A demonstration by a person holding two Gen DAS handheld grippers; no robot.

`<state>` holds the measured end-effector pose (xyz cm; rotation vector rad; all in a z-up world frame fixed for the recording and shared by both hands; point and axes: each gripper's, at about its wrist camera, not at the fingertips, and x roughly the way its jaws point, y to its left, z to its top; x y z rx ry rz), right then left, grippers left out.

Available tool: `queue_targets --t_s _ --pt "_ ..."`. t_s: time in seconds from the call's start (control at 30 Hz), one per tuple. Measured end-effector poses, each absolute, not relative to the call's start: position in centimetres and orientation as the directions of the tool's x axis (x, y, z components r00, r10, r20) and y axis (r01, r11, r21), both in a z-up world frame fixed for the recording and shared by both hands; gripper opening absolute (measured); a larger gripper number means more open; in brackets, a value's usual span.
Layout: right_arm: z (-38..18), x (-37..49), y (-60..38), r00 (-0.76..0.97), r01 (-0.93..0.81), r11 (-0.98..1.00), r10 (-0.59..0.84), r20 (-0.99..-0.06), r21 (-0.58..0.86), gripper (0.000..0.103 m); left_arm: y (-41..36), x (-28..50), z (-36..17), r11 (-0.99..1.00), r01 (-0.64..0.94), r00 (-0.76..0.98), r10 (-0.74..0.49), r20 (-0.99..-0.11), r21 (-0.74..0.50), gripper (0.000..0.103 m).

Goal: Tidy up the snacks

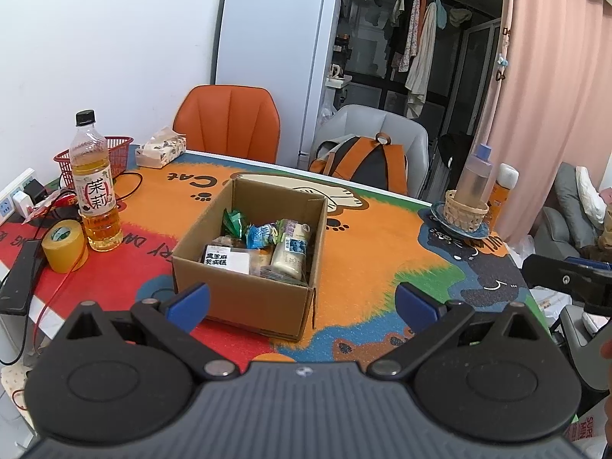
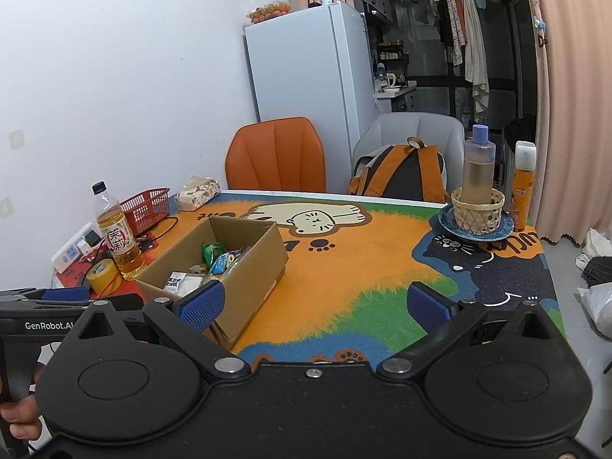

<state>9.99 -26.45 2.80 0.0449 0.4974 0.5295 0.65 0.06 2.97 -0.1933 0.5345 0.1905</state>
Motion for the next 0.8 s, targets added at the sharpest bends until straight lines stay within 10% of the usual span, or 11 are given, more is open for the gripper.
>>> queue_targets --t_s 0.8 --pt "2.53 9.96 -26.32 0.746 -0.476 0.865 0.493 -0.448 0.159 0.103 0.05 0.60 2.80 0.964 -0.231 0.842 0.129 -0.523 -0.135 0.102"
